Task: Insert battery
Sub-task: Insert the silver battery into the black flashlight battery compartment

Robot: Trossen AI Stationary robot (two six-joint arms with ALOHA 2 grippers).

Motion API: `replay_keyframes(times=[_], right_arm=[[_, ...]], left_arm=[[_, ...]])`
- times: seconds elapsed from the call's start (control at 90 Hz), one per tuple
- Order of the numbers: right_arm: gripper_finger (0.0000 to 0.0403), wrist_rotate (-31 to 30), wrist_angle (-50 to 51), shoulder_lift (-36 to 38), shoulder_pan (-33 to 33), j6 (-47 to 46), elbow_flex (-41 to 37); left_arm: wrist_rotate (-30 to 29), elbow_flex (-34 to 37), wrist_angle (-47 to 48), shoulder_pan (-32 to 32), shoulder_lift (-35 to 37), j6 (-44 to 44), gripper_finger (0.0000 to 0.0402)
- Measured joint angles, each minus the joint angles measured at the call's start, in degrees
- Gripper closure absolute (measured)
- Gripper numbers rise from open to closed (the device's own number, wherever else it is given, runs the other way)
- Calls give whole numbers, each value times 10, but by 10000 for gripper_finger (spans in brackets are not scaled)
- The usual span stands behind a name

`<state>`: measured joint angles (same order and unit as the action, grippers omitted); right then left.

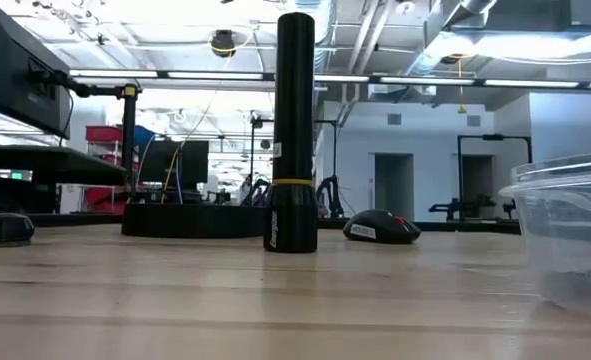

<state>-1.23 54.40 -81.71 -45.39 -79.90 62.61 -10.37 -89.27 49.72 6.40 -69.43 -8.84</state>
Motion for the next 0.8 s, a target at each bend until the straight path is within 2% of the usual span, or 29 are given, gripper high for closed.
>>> replay_keyframes(times=[0.111, 0.367, 0.556, 0.7, 0.8], right_arm=[[248, 0, -16, 0, -1, 15, -50], [280, -7, -79, 0, -8, 214, -110], [294, -30, -134, -1, -20, 304, -145], [294, -32, -117, -1, -19, 302, -161], [294, -26, -80, -1, -18, 251, -161]], left_arm=[[0, 0, -3, 0, 0, -6, 402], [-1, 0, -1, 0, 0, -9, 402], [-2, 0, -1, 0, 0, -10, 402], [-2, 0, -1, 0, 0, -11, 402], [-5, 0, -1, 0, 0, -14, 402]])
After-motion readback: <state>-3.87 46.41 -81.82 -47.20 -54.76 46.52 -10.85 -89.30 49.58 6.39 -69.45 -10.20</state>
